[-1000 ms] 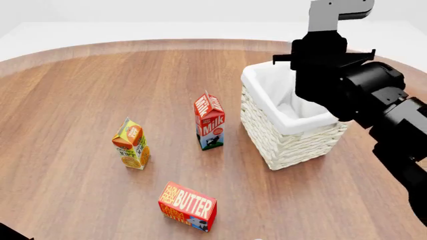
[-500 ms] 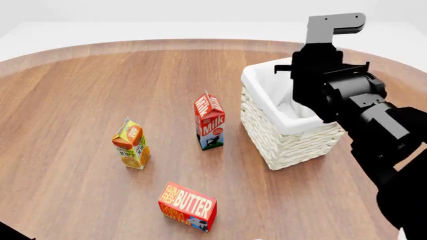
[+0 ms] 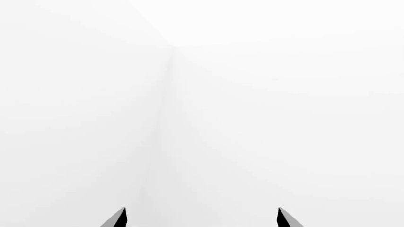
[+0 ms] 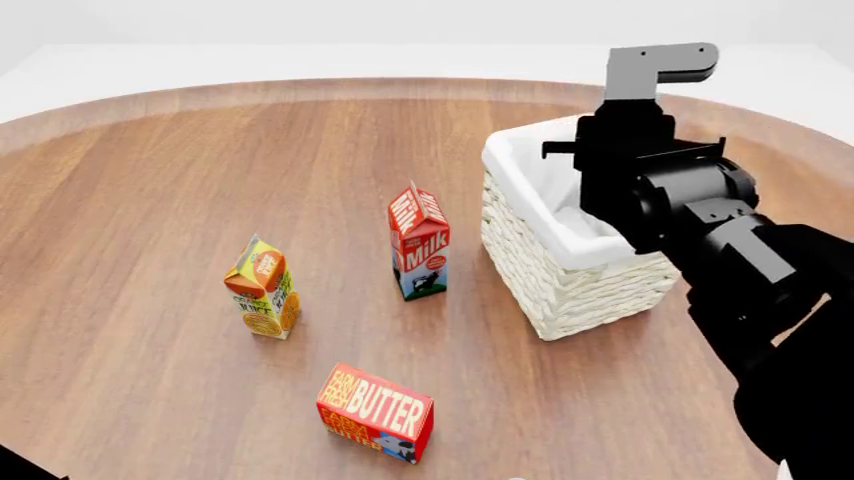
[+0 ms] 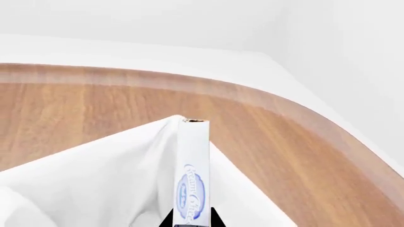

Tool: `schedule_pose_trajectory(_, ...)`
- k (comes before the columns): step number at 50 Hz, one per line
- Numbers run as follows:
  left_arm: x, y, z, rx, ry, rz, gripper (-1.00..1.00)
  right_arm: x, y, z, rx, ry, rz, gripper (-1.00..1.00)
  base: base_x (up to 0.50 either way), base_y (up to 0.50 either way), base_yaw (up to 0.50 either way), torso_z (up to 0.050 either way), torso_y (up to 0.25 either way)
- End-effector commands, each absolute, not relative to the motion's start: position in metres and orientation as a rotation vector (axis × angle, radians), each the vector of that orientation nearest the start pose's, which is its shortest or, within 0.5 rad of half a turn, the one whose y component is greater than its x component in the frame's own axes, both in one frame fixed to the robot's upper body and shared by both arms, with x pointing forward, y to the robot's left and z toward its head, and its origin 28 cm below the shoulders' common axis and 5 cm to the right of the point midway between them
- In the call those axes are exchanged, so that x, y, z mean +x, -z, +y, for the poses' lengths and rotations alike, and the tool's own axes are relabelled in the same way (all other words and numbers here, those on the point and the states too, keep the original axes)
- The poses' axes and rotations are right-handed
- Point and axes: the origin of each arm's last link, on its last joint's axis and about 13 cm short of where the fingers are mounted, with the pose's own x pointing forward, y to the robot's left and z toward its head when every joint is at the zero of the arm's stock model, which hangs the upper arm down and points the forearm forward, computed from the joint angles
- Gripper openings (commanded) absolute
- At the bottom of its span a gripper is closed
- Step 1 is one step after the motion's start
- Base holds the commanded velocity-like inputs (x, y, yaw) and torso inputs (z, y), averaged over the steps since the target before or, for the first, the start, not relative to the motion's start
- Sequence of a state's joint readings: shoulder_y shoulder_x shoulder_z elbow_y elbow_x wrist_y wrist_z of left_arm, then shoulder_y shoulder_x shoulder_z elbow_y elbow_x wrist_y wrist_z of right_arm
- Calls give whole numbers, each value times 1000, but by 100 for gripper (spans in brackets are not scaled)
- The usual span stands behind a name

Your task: Pick up the cream cheese box and the butter, and put them in the basket.

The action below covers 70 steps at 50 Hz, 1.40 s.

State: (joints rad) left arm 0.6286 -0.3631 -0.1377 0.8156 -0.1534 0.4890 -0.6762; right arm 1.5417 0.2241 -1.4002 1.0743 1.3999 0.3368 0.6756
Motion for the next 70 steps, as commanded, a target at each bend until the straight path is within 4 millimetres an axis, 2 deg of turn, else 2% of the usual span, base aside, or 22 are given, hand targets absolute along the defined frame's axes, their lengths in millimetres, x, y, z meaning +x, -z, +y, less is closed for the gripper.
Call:
schedule_pose_trajectory(1,81,-142,253,-66,-446,-707,100,424,-234,-110,-179,402,249,-100,0,0,0,0,0)
schedule_pose_trajectory(35,80,-145,252,-67,-447,-709,100,424,-228,-107,-202,392,269,-100,0,0,0,0,1)
schedule_pose_trajectory(36,79,-145,251,-67,-447,-709,100,424,-228,-107,-206,395,269,100,0,0,0,0,0)
schedule_pose_trajectory(55,80,-145,252,-67,-448,-709,100,422,-235,-111,-209,408,257,100,0,0,0,0,0)
schedule_pose_trajectory(63,79,-147,250,-67,-448,-710,100,416,-251,-112,-167,398,219,100,0,0,0,0,0)
schedule_pose_trajectory(70,79,-144,252,-66,-449,-711,100,398,-270,-108,-135,306,144,100,0,0,0,0,0)
